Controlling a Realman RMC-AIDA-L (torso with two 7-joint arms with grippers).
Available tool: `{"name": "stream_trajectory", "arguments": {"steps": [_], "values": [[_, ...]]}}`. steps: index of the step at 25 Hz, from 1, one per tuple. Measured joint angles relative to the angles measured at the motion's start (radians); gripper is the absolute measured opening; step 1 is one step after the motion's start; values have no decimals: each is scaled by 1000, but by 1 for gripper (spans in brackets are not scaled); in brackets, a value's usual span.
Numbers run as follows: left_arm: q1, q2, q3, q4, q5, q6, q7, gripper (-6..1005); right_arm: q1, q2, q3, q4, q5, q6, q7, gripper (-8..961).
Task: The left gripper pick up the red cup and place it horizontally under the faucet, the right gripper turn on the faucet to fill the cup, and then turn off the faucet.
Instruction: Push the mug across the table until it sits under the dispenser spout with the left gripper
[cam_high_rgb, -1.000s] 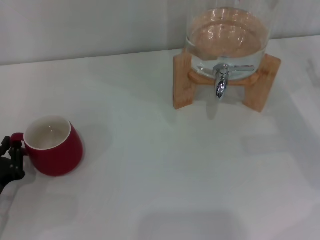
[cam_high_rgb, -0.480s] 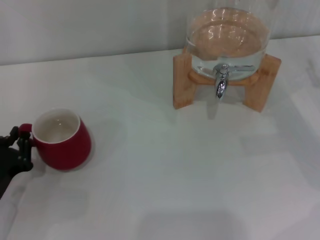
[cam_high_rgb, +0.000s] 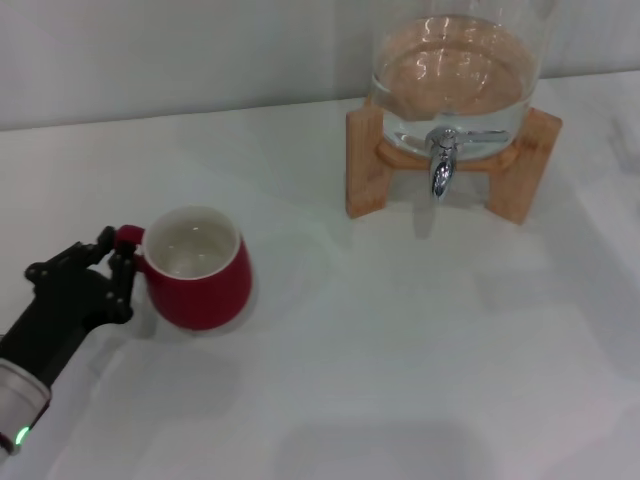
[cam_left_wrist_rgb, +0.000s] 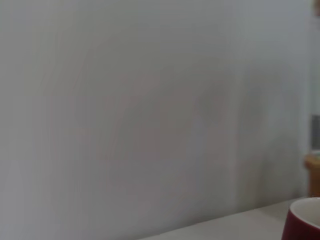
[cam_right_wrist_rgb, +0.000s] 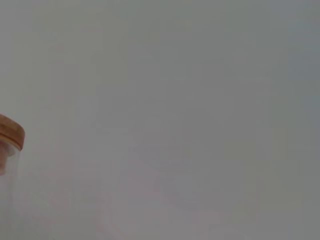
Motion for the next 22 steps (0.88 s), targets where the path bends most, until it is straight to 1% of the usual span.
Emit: {"name": "stream_trajectory", "arguments": {"steps": [7, 8, 9, 12, 19, 22], "values": [[-46, 0, 55, -9, 0, 1, -5, 145, 4, 4, -2, 0, -1, 8, 0, 617], [-63, 0, 74, -12, -1, 1, -9, 145, 4, 5, -4, 0, -1, 14, 0, 617], [-63, 0, 74, -12, -1, 1, -9, 145, 4, 5, -4, 0, -1, 14, 0, 617], [-92, 0, 92, -18, -4, 12, -36, 145, 4, 6, -13, 0, -1, 19, 0, 617], [-129, 3, 135, -106, -2, 143, -85, 145, 4, 12, -41, 0, -3, 33, 2, 617], [-154, 4, 171, -129, -1, 197, -131, 145, 4, 12, -50, 0, -3, 39, 2, 617]]}}
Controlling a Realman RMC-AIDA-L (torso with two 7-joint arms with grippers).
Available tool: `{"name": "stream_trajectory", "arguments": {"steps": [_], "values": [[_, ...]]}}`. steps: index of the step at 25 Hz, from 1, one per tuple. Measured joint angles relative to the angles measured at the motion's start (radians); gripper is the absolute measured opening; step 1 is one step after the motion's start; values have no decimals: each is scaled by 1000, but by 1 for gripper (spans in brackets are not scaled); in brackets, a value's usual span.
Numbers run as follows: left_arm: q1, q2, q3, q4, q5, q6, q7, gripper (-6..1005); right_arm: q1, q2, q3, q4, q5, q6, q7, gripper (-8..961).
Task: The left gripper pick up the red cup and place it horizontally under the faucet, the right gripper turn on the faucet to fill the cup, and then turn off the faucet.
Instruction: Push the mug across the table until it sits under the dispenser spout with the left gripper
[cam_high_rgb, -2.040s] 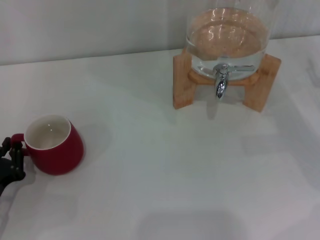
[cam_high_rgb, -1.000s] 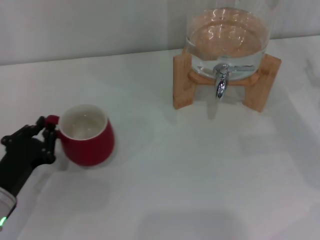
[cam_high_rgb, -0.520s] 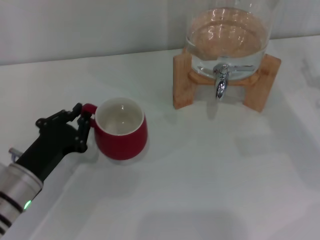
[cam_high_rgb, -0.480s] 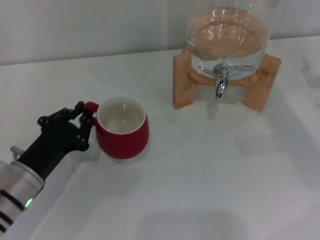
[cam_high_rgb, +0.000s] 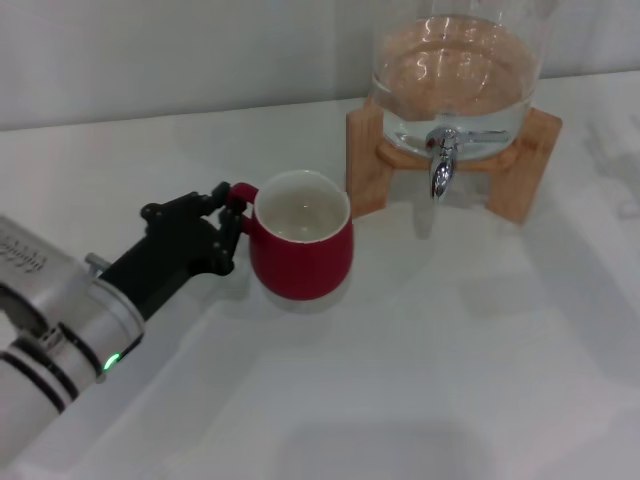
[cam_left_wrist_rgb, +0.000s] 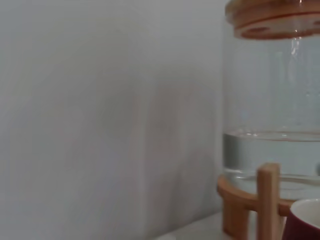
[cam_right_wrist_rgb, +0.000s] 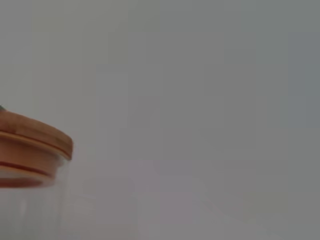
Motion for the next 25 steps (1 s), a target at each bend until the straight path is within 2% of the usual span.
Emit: {"name": "stream_trajectory", "arguments": {"steps": [10, 19, 25], "values": [[-72, 6, 109, -14, 7, 108, -117, 145, -4, 2, -6, 0, 0, 12, 0, 617], [-114, 10, 111, -27, 114, 145, -243, 145, -6, 1, -6, 0, 0, 12, 0, 617], [-149, 10, 112, -30, 131, 201, -297, 145, -6, -1, -6, 0, 0, 12, 0, 617]]}}
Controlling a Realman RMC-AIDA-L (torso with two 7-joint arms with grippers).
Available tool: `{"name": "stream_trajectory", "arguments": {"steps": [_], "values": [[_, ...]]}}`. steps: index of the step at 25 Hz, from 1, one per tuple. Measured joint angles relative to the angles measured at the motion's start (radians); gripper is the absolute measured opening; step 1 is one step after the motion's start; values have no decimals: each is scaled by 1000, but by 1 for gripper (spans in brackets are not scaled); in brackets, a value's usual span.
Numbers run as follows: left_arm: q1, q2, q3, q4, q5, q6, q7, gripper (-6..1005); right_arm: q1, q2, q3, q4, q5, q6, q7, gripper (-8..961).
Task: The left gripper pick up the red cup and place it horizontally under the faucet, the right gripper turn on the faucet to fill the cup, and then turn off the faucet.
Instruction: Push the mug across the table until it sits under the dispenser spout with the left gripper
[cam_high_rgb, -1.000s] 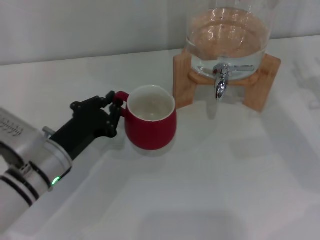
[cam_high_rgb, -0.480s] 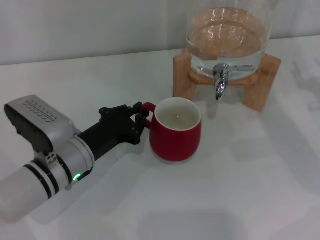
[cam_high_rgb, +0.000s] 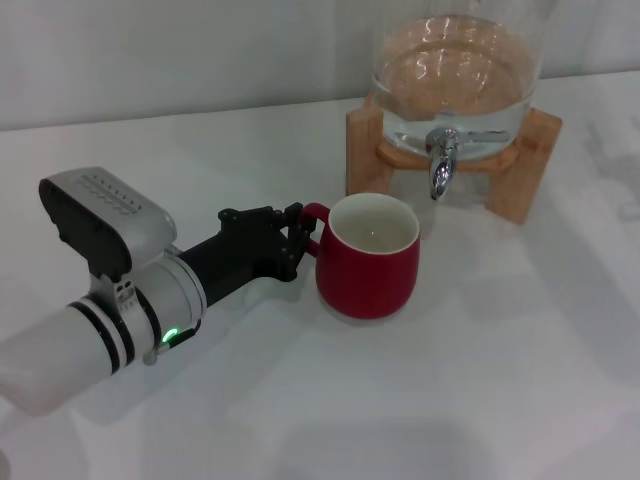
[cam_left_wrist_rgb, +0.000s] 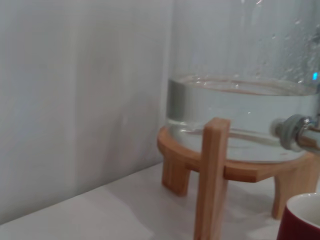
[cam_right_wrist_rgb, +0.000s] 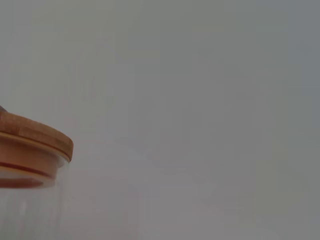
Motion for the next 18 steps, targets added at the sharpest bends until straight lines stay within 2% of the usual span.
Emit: {"name": "stream_trajectory", "arguments": {"steps": [8, 18], "values": [[-37, 1, 3, -7, 2, 80, -20, 144, 3, -3, 0, 0, 0, 0, -1, 617], [-77, 0, 3, -10, 30, 90, -20, 144, 5, -3, 0, 0, 0, 7, -2, 617]]}}
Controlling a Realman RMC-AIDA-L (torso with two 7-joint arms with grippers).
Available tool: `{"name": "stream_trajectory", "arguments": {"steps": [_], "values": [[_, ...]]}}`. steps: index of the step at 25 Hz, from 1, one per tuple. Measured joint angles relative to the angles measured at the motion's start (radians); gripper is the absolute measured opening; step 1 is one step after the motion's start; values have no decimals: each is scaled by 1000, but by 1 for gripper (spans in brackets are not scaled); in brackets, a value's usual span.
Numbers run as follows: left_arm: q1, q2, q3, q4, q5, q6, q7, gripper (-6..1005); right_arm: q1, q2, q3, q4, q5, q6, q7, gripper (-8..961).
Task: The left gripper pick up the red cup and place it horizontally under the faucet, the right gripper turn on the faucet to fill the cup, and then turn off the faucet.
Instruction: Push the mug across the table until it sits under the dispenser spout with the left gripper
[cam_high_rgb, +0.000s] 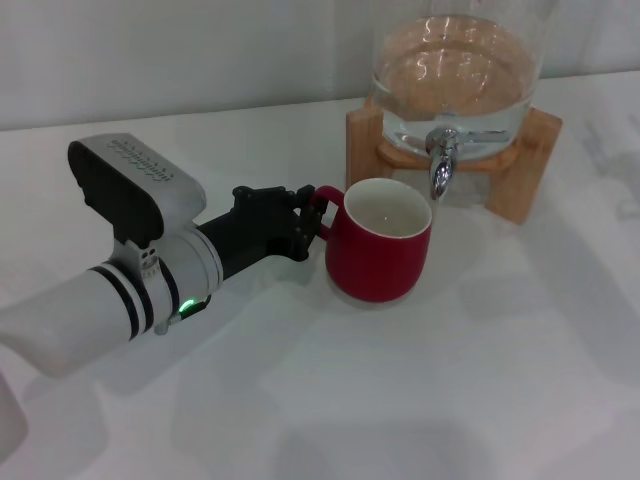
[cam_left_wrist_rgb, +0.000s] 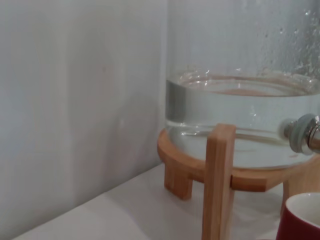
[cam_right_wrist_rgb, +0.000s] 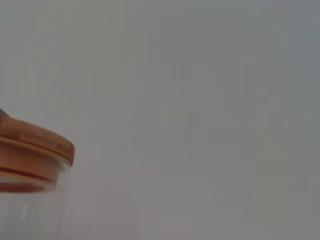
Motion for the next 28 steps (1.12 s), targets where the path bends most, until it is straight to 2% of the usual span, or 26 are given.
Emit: {"name": "stream_trajectory", "arguments": {"steps": [17, 28], "values": [[-66, -6, 3, -5, 36, 82, -3, 144, -9, 4, -2, -1, -1, 42, 0, 617], [-87, -9, 21, -14, 39, 123, -11, 144, -11, 6, -15, -1, -2, 50, 0, 617]]}}
